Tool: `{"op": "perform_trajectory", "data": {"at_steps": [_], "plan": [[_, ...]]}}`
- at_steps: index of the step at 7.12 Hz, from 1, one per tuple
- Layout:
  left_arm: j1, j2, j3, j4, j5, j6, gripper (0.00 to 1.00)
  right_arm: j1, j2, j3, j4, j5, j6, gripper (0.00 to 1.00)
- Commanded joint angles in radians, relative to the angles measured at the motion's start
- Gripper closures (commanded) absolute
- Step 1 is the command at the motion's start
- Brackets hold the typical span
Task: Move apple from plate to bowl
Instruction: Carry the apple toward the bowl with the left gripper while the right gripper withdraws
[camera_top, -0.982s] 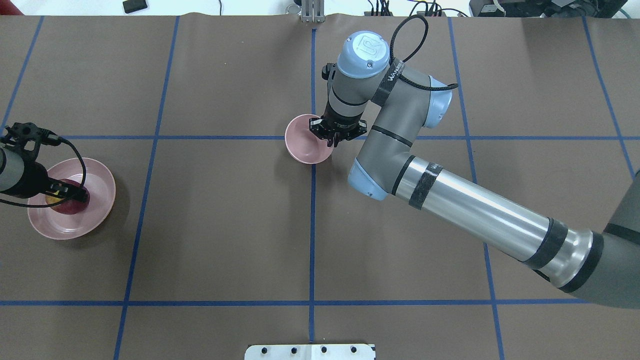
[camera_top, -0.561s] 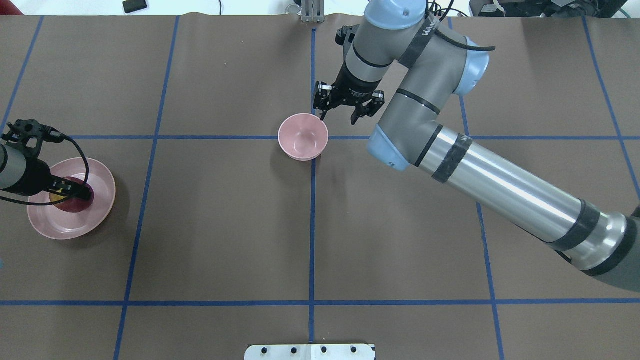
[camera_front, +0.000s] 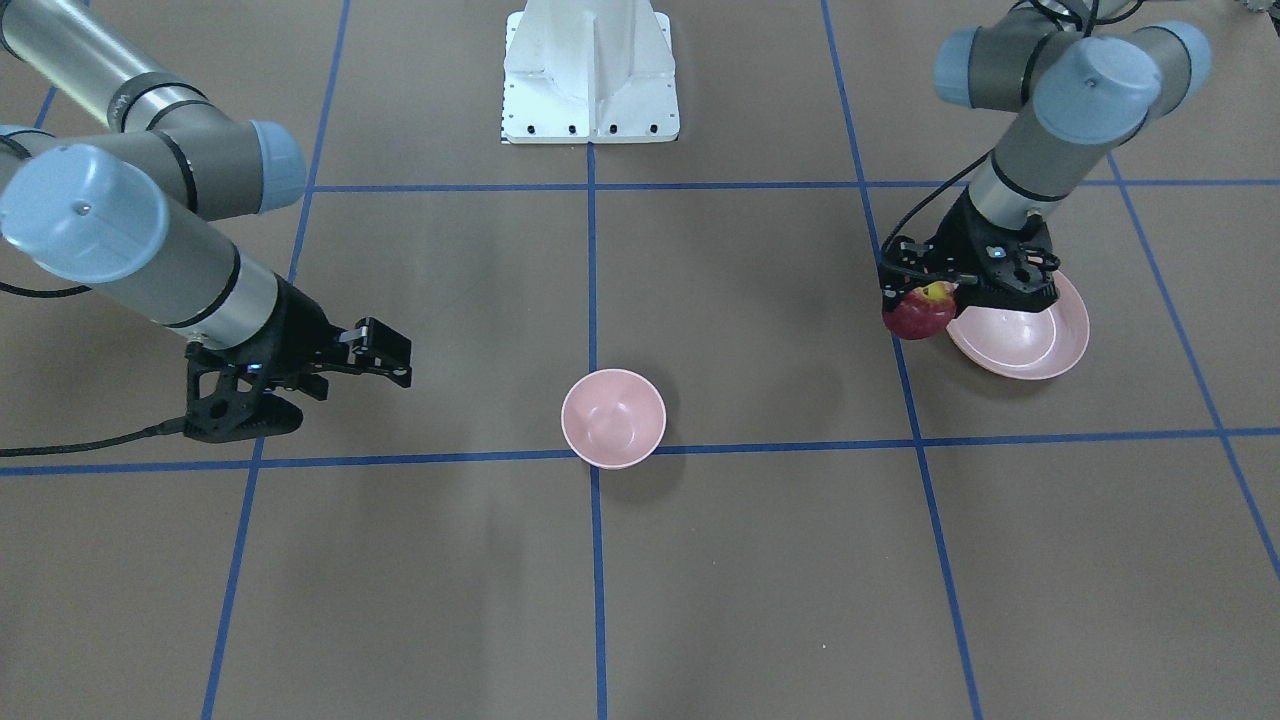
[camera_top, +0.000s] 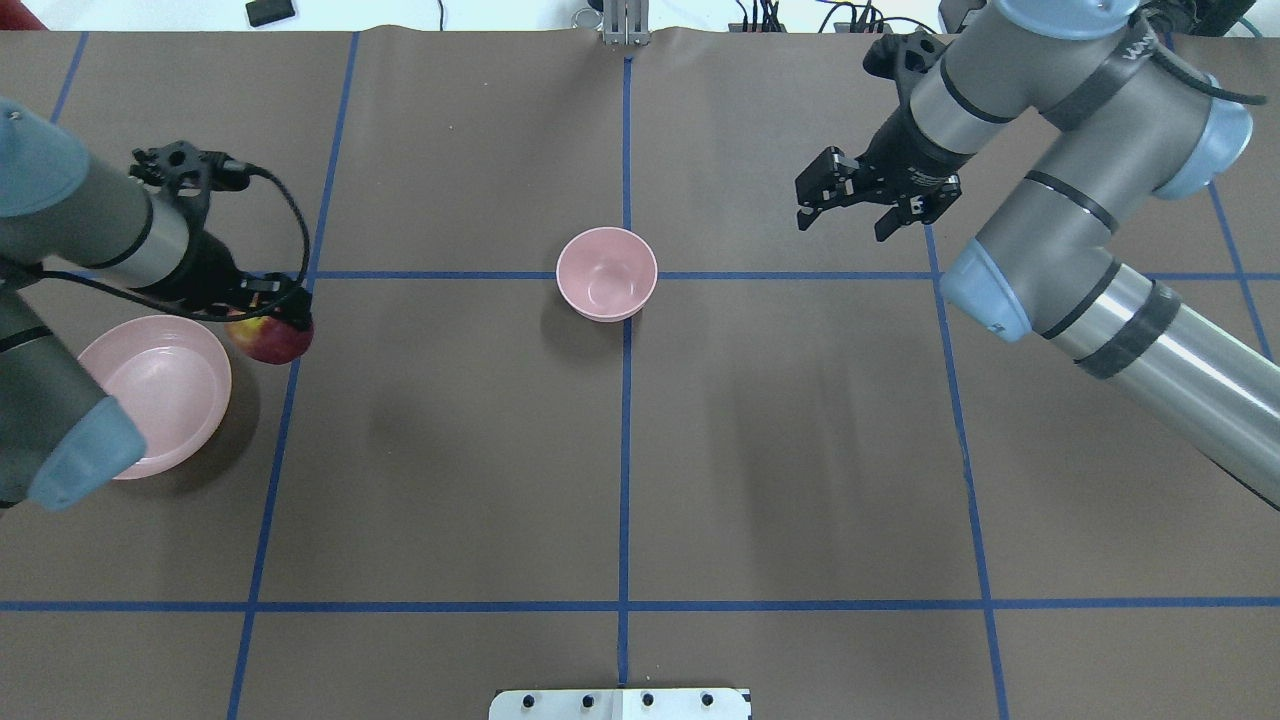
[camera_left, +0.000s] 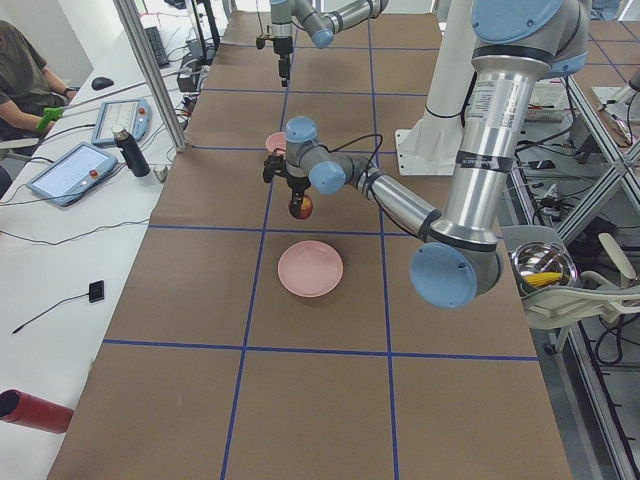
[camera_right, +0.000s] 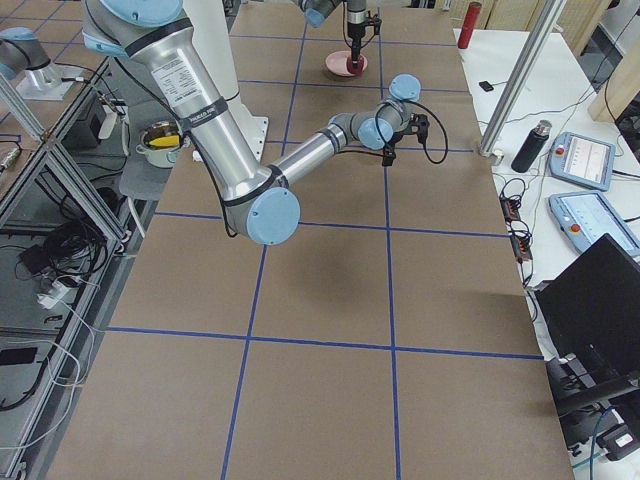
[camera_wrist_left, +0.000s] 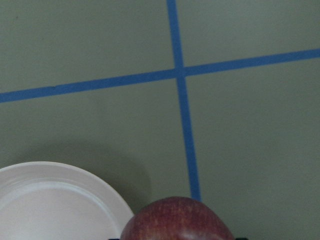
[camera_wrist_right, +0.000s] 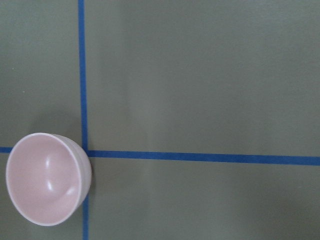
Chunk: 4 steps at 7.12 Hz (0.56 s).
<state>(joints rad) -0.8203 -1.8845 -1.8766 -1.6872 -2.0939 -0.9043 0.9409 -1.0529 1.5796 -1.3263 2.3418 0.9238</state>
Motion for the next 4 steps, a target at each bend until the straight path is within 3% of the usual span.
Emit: {"op": "perform_trajectory", "data": {"at_steps": [1, 3, 4], "plan": [[0.099, -0.331, 0.105, 0.188, 0.072, -0.149, 1.00, 0.067, -0.116, 0.002, 0.003, 0.004, -0.211, 0.00], [0.124, -0.619, 0.430, 0.175, 0.089, -0.212, 1.00, 0.090, -0.171, -0.022, 0.007, -0.010, -0.364, 0.00], [0.133, -0.698, 0.552, 0.167, 0.122, -0.215, 1.00, 0.088, -0.179, -0.032, 0.013, -0.012, -0.365, 0.00]]}}
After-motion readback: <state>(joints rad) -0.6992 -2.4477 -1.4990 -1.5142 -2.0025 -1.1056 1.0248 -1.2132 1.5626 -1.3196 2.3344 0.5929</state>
